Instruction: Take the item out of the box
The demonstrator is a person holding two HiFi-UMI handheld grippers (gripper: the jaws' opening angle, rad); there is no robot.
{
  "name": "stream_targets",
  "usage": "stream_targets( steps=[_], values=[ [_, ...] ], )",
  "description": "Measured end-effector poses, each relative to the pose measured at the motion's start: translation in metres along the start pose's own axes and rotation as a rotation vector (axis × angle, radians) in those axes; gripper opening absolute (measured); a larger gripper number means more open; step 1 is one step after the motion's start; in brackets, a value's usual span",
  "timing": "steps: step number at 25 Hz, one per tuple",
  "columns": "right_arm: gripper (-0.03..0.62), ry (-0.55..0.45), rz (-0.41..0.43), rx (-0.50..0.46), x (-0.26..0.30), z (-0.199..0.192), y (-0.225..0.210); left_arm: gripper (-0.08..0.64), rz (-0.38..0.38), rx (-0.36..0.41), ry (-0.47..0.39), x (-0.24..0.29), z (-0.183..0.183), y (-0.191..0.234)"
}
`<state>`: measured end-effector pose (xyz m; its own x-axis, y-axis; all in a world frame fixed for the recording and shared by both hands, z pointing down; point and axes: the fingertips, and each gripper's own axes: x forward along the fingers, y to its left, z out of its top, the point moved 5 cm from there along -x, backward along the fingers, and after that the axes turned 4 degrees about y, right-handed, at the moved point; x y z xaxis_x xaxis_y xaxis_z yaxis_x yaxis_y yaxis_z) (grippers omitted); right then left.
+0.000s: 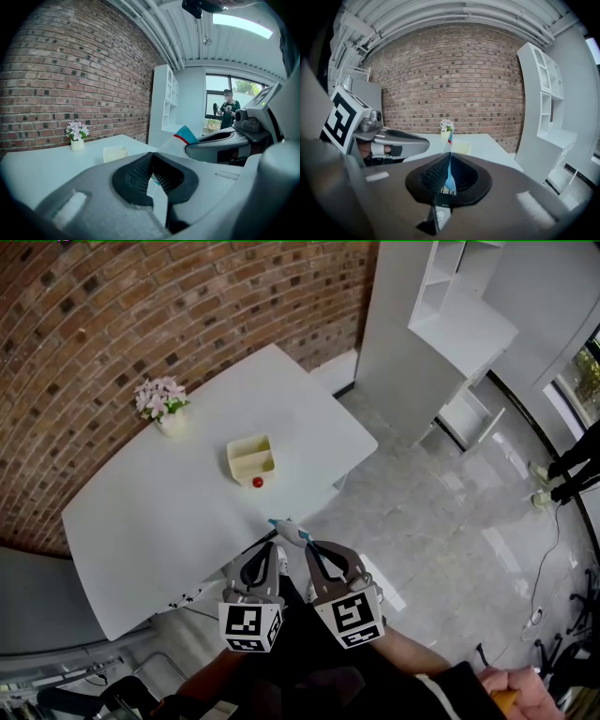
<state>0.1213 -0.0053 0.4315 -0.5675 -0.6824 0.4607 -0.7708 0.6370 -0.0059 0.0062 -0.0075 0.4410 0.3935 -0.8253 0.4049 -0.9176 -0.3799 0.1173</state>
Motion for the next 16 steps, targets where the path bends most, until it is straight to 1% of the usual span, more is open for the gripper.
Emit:
stream_targets(
  steps=[16],
  values=[
    [0.002,-0.005,0.01,-0.011,-0.005,0.0032,-0.0056,0.005,0.001,0.008,-0.007,0.0013,0.006,-0.0043]
  ],
)
